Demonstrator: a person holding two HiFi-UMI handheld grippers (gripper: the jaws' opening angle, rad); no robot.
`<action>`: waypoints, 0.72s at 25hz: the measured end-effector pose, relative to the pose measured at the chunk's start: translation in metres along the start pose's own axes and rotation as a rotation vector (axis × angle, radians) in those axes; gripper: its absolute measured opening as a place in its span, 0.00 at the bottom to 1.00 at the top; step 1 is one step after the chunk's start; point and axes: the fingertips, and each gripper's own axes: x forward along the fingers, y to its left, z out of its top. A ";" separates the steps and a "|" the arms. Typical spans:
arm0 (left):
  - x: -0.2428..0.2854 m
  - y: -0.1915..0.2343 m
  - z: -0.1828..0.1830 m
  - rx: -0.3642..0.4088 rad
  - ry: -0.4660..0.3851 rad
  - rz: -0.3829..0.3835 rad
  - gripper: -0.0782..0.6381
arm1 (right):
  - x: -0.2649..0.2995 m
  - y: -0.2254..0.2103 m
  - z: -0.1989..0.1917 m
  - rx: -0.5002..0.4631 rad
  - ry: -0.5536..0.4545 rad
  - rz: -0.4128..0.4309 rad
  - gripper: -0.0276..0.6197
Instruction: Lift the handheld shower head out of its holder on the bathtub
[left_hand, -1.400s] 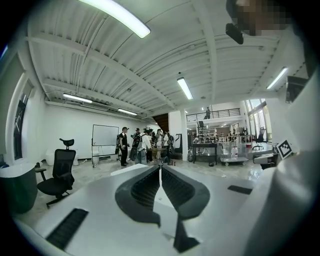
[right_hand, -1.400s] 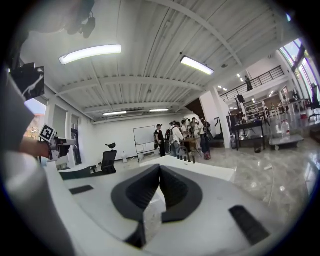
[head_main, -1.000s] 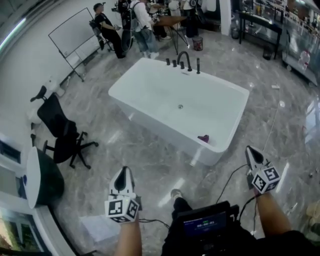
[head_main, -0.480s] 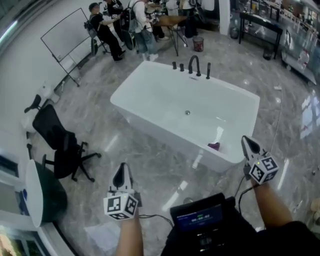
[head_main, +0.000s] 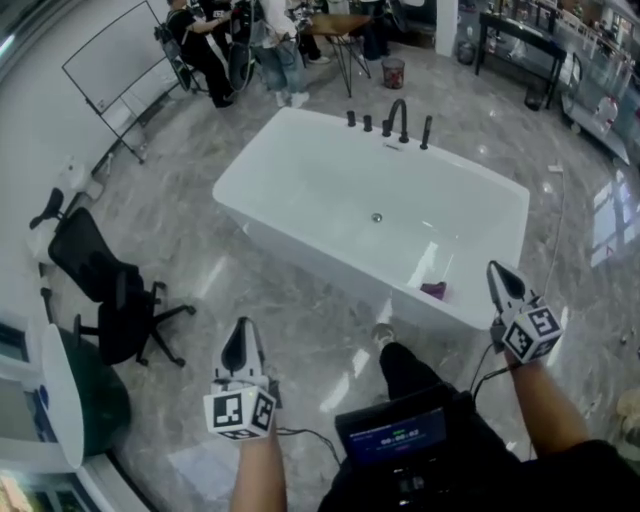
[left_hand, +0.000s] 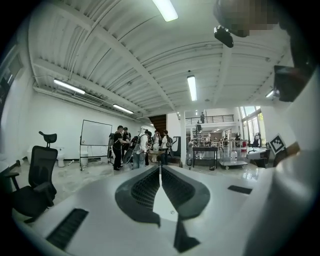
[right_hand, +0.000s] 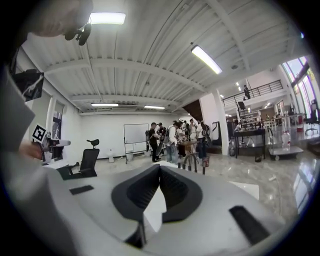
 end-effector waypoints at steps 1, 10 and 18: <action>0.004 0.008 -0.004 0.005 0.012 0.015 0.14 | 0.010 -0.001 0.000 0.001 -0.003 -0.009 0.05; 0.106 0.082 -0.021 -0.004 0.050 0.070 0.14 | 0.164 -0.012 -0.016 0.004 0.014 0.011 0.05; 0.267 0.145 0.000 -0.092 0.036 0.057 0.14 | 0.310 -0.041 0.026 0.006 0.059 -0.017 0.05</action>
